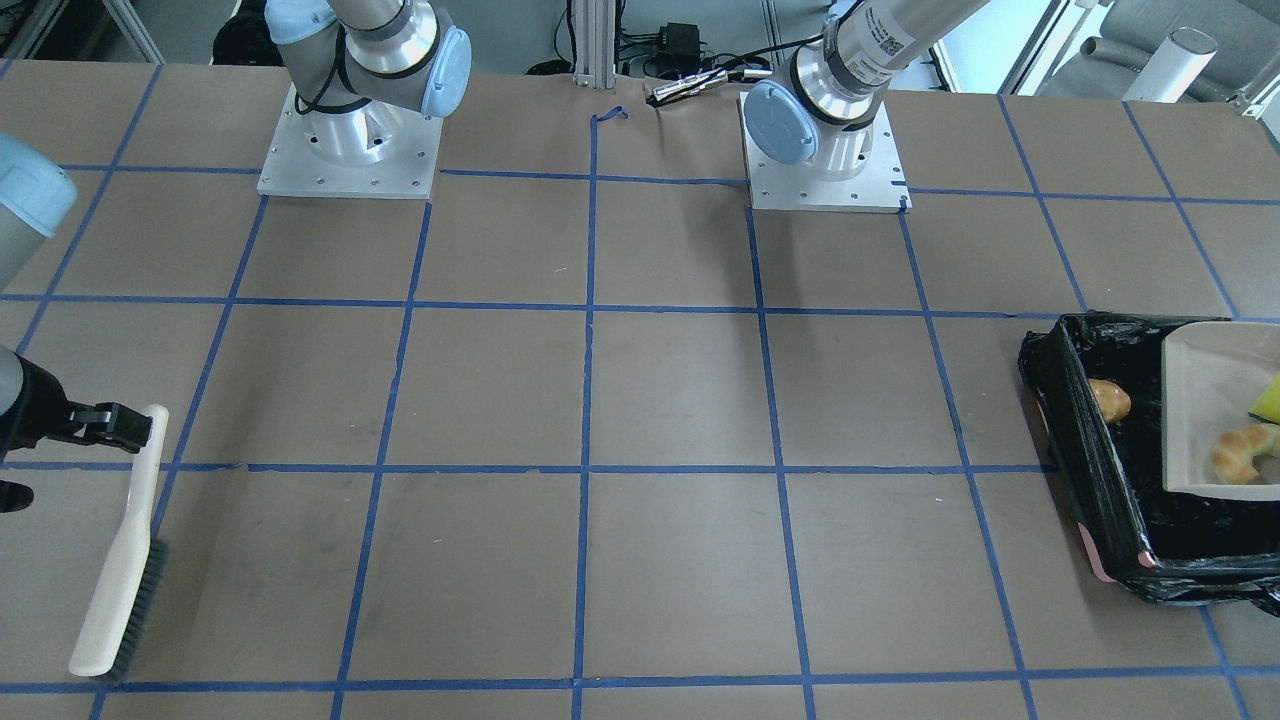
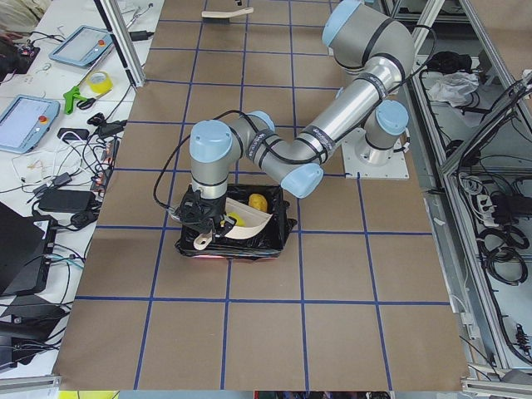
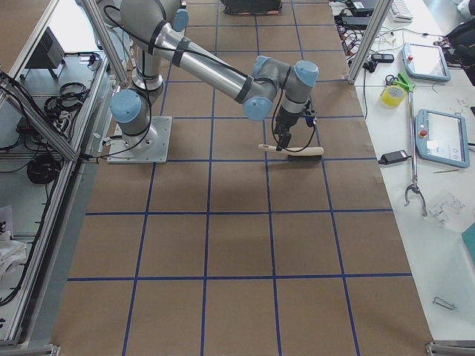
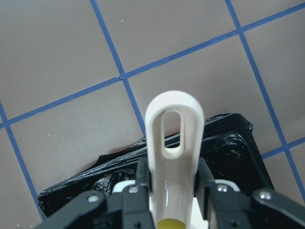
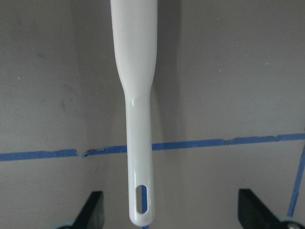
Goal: Sweep and dump trash into bin
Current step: 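Tip the dustpan into the bin with left gripper while right releases brush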
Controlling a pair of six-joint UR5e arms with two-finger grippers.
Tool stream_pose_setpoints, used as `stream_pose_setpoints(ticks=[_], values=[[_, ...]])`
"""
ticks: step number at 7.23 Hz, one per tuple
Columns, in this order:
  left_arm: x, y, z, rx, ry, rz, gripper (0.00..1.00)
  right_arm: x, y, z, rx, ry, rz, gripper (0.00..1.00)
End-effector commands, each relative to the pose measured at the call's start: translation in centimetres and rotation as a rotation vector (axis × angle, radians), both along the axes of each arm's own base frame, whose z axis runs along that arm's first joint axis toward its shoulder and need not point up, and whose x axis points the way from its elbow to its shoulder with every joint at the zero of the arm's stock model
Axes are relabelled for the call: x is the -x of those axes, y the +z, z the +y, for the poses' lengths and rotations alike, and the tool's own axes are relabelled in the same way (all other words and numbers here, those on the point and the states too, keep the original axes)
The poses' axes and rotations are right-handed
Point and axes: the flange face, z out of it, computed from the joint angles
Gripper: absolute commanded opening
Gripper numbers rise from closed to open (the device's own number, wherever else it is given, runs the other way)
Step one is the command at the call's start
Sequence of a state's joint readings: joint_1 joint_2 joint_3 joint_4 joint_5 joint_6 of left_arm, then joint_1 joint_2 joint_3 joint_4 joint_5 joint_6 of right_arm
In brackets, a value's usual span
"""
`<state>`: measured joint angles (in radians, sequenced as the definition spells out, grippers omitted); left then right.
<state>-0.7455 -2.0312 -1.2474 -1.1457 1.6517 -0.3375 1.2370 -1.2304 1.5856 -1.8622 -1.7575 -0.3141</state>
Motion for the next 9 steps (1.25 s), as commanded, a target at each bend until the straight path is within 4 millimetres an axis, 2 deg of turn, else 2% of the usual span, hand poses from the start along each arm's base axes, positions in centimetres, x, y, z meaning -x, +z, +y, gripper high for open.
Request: stream_pose_setpoints(ticks=[1, 2, 3, 4, 5, 6, 7, 8, 9], values=[[-0.2, 0.7, 0.1, 0.003, -0.014, -0.041, 0.00, -1.0, 9.1, 2.2, 0.129, -0.002, 0.043, 1.00], [-0.6, 1.9, 0.0, 0.030, -0.038, -0.132, 0.00, -2.1, 12.4, 3.8, 0.129, 0.000, 0.035, 1.00], [1.1, 3.8, -0.5, 0.051, -0.064, -0.163, 0.00, -4.4, 14.8, 4.8, 0.164, 0.014, -0.029, 1.00], [5.1, 6.7, -1.7, 0.035, -0.117, -0.239, 0.00, -8.3, 15.8, 5.8, 0.157, -0.006, -0.053, 1.00], [7.5, 8.2, -2.4, 0.030, -0.146, -0.300, 0.00, -12.2, 16.6, 6.3, 0.184, -0.055, -0.054, 1.00], [8.4, 8.9, -2.3, 0.027, -0.174, -0.318, 0.00, -15.7, 17.0, 6.9, 0.198, -0.076, -0.055, 1.00], [9.2, 9.9, -1.7, 0.023, -0.254, -0.367, 0.00, -19.1, 17.3, 7.6, 0.219, -0.167, -0.088, 1.00], [9.4, 9.4, -1.3, 0.056, -0.303, -0.455, 0.00, -20.9, 16.4, 7.9, 0.204, -0.192, -0.101, 1.00], [10.0, 8.6, -0.5, 0.068, -0.317, -0.484, 0.00, -21.0, 17.0, 8.3, 0.214, -0.194, -0.107, 1.00]])
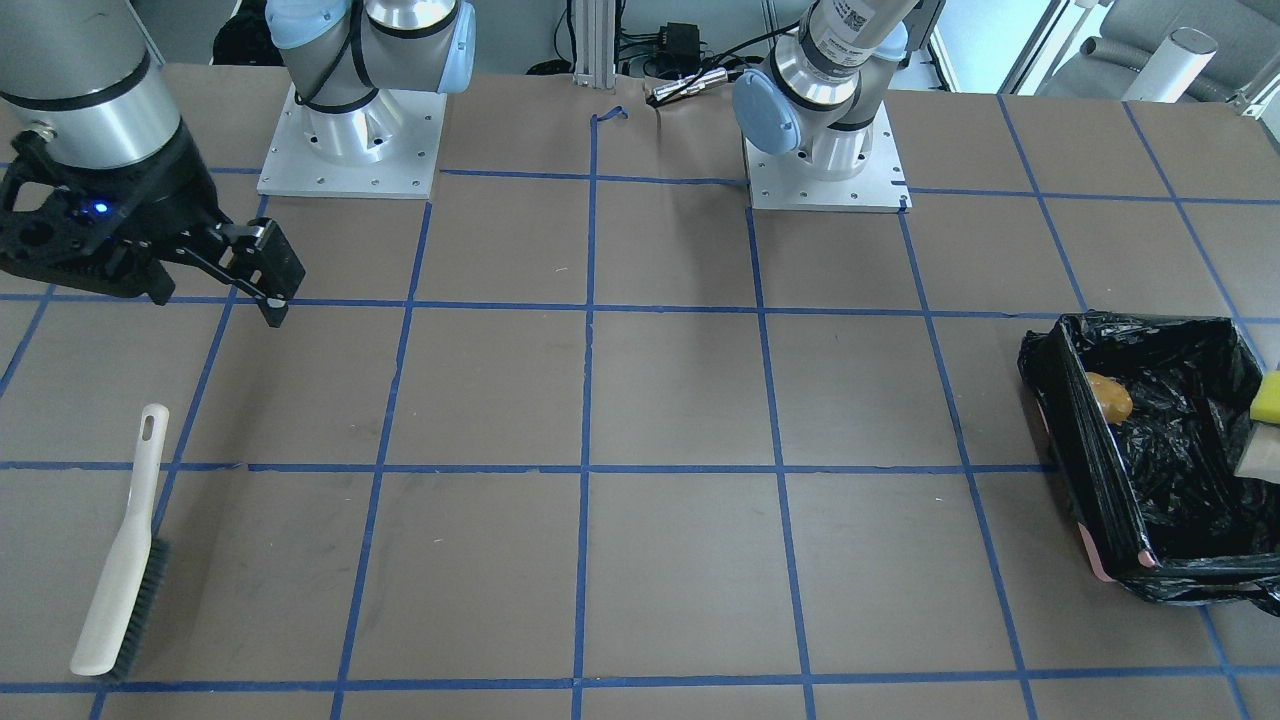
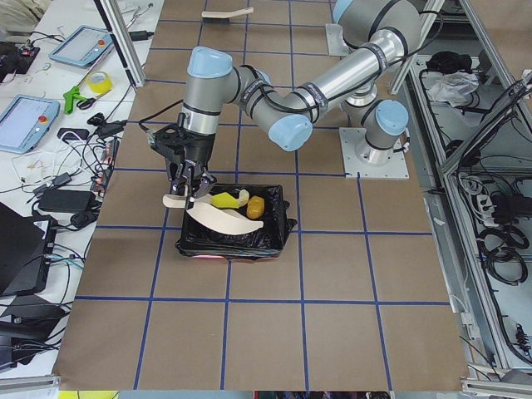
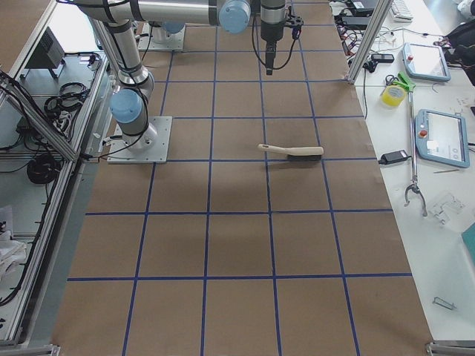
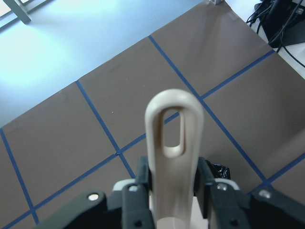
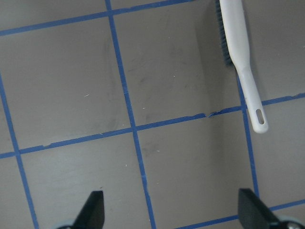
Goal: Sweep and dump trash into bin
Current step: 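Shake the dustpan over the bin with the left gripper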
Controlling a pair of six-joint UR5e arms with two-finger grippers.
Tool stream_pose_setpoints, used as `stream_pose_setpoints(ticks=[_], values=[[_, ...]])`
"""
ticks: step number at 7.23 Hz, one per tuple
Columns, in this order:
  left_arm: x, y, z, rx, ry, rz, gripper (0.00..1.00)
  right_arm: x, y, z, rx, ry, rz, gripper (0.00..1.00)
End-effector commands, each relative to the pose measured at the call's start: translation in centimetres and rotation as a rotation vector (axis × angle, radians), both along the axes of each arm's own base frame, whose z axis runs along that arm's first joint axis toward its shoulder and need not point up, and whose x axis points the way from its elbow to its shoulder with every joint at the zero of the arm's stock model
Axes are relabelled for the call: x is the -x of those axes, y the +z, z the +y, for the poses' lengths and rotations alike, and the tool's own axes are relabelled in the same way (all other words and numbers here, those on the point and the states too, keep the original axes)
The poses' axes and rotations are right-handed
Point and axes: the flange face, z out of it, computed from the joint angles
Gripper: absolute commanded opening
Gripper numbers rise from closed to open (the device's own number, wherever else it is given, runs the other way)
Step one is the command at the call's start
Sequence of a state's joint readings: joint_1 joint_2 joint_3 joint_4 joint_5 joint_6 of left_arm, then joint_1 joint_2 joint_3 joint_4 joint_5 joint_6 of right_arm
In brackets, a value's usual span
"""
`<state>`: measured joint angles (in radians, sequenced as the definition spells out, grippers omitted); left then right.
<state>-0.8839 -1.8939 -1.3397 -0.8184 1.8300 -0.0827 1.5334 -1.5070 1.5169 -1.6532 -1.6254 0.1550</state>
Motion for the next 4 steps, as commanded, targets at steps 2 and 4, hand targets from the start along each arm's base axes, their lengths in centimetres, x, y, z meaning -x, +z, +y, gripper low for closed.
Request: stream_pose_setpoints(ticks=[2, 4], values=[[1.3, 0.3, 1.5, 0.025, -0.042, -0.068, 0.00, -1.7, 0.9, 0.7, 0.038, -0.020, -0.039, 1.00], [4.8, 1.4, 1.2, -0.002, -0.055, -0.118, 0.00, -1.9, 1.4, -0.3, 0.118, -0.024, -0.056, 1.00]])
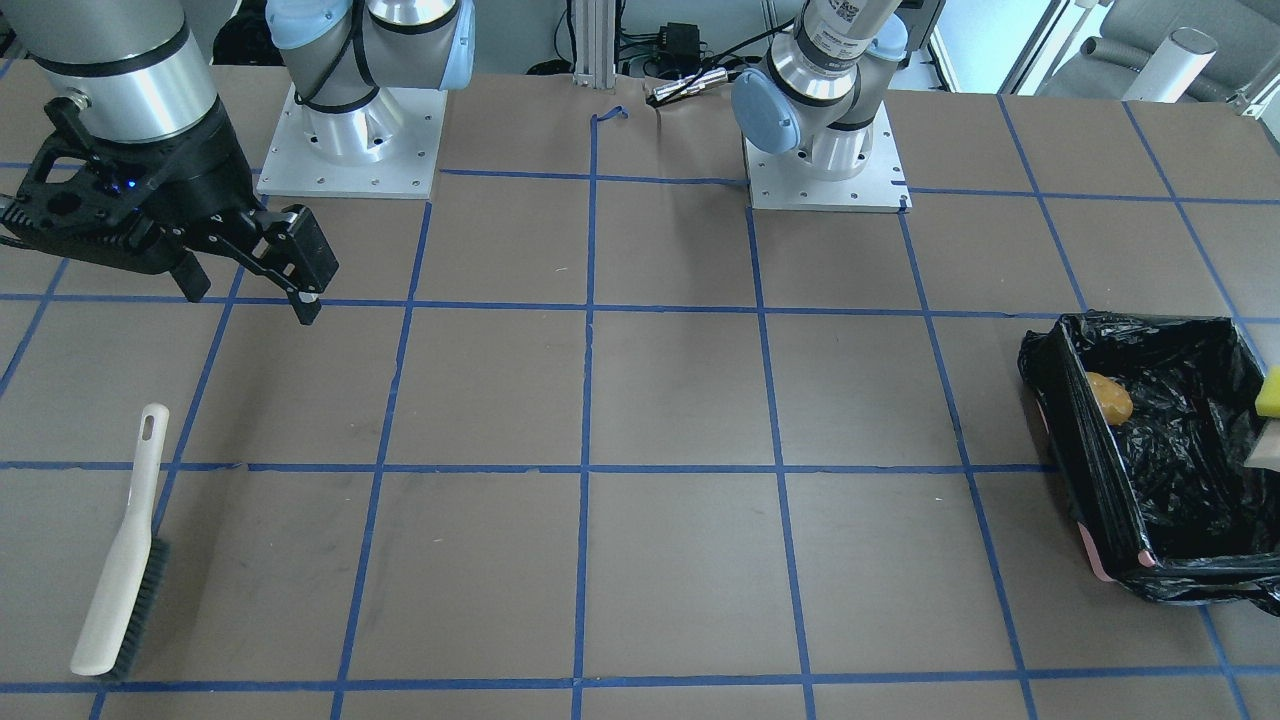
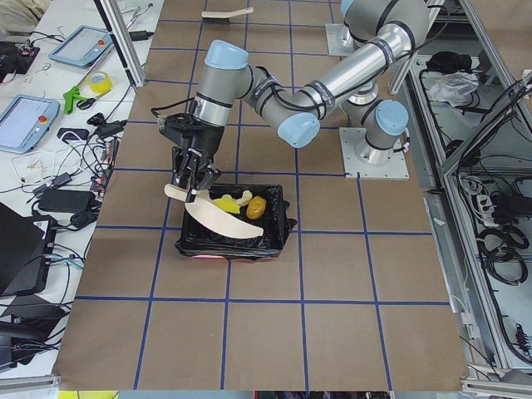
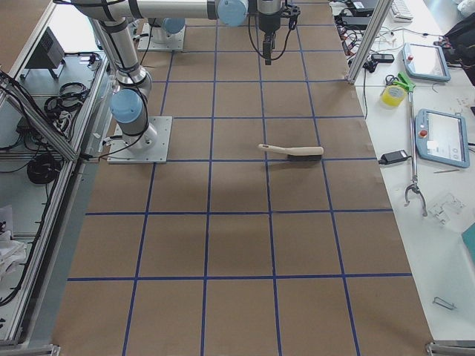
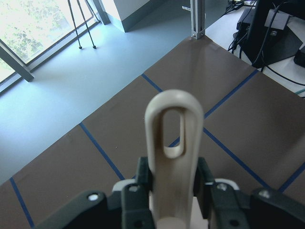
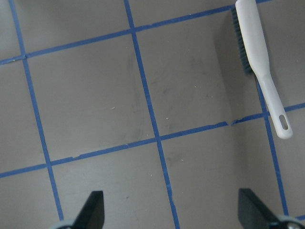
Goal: Sweep and dump trash into bin
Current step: 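Shake the dustpan over the bin with the left gripper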
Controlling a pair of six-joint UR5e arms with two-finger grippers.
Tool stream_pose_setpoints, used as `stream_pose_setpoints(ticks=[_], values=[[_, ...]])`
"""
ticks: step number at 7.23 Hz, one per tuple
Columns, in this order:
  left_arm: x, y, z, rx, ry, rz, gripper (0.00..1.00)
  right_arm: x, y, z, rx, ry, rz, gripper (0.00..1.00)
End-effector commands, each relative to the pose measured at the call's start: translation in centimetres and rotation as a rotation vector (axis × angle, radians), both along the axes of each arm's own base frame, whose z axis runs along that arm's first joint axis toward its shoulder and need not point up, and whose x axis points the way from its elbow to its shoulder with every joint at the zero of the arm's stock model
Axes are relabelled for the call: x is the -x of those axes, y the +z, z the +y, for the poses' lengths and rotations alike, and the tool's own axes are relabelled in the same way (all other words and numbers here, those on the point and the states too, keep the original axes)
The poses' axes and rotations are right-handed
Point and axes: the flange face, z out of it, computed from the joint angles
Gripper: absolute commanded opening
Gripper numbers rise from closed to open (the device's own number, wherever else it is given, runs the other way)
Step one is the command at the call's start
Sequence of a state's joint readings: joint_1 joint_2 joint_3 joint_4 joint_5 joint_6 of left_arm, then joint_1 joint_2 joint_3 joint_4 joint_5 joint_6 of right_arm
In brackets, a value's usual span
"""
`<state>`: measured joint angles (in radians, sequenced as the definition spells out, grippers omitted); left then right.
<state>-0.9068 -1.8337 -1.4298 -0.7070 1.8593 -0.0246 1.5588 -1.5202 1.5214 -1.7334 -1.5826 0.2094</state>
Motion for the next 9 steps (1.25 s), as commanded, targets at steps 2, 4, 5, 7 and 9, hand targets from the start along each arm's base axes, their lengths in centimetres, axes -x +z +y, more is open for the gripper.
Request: stream_pose_setpoints(ticks=[2, 4, 5, 7, 9], values=[[3.7, 1.7, -0.2, -0.006, -0.044, -0.067, 0.00, -0.2, 0.5, -0.2, 0.038, -0.001, -0.010, 1.00], [3.9, 2.2, -0.4, 0.010, -0.084, -0.121, 0.00, -0.2, 0.3, -0.1, 0.029, 0.000, -0.012, 1.00], [4.2, 2.6, -0.4, 0.012, -0.084, -0.124, 0.00, -0.2, 0.3, -0.1, 0.029, 0.000, -0.012, 1.00], [6.2, 2.6, -0.4, -0.025, -0.043, -0.002, 0.00, -0.2, 0.3, -0.2, 0.030, -0.001, -0.010, 1.00], [11.2, 2.3, -0.4, -0.058, 0.026, 0.148, 0.00, -0.2, 0.4, -0.1, 0.033, 0.000, -0.013, 1.00]])
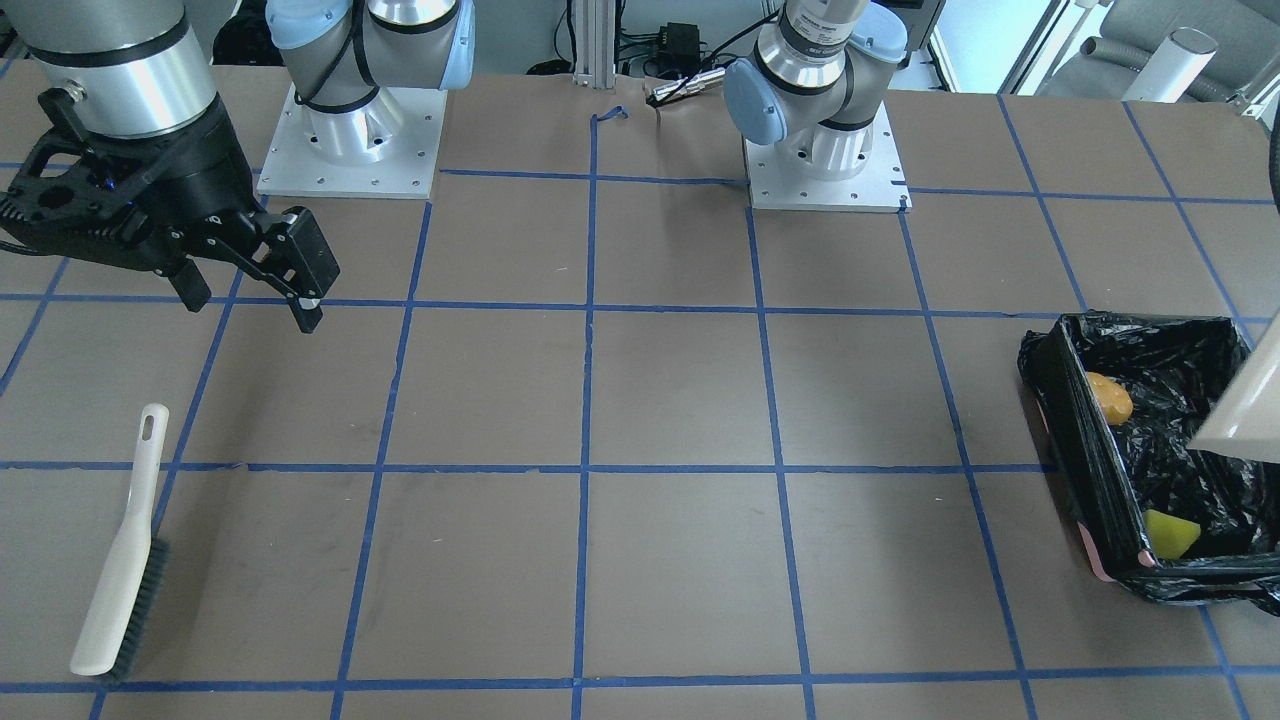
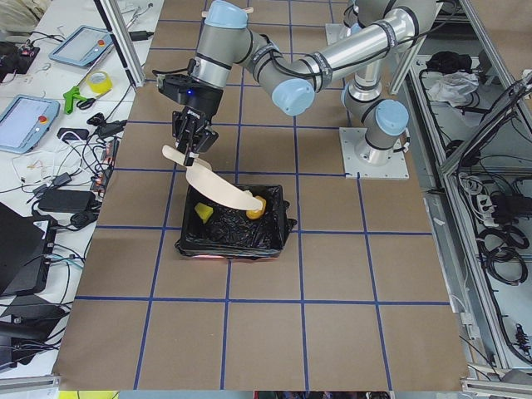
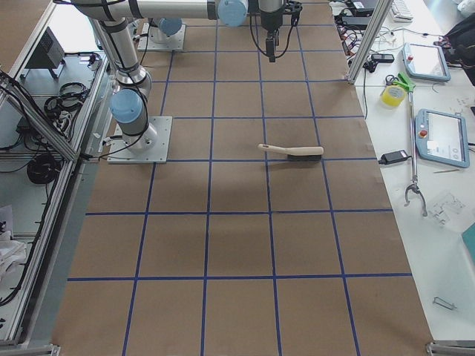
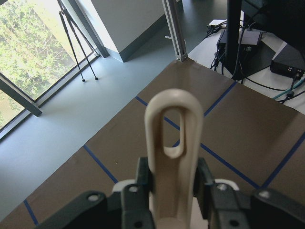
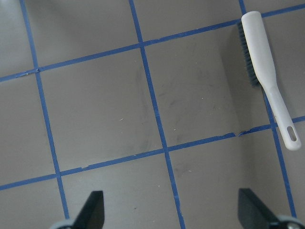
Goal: Sweep and dump trash into bin
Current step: 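Shake the dustpan over the bin with the left gripper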
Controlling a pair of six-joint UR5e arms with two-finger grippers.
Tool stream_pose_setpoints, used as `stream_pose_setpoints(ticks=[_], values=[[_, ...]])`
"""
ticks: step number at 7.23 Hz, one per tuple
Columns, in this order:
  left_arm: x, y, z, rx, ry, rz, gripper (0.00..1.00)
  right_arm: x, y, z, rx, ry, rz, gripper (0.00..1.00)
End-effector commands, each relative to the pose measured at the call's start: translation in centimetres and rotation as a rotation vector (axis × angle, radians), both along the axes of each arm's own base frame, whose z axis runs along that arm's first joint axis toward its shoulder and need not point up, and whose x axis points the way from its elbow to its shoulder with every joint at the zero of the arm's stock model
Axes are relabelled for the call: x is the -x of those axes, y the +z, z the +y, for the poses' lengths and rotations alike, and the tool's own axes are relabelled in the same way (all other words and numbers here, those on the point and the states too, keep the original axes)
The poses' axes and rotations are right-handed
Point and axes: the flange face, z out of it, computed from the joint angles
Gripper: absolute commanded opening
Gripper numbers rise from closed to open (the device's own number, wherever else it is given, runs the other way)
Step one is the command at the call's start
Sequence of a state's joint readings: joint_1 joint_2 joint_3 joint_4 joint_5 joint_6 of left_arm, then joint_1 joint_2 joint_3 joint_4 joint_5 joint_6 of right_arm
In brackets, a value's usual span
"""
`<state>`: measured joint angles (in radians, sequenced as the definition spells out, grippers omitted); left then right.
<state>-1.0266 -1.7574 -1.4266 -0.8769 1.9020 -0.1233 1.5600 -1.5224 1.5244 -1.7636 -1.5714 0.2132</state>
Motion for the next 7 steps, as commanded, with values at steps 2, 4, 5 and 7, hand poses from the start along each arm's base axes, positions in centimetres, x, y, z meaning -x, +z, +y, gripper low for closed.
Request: stream_pose_setpoints(ticks=[2, 4, 5, 7], values=[[8.4, -2.1, 0.7, -0.048, 0.226, 0.278, 0.00, 0.1, 0.2, 0.0, 0.006, -0.002, 0.001, 1.00], [10.0, -4.3, 0.3, -0.058, 0.336, 0.410, 0.00, 0.0, 0.1, 0.1, 0.004, 0.000, -0.001, 1.00], [11.3, -5.8, -0.5, -0.059, 0.418, 0.446, 0.00, 0.1, 0.2, 0.0, 0.006, -0.002, 0.001, 1.00], [13.9, -9.0, -1.3, -0.043, 0.540, 0.557, 0.00, 0.0, 0.3, 0.0, 0.012, 0.000, 0.000, 1.00]])
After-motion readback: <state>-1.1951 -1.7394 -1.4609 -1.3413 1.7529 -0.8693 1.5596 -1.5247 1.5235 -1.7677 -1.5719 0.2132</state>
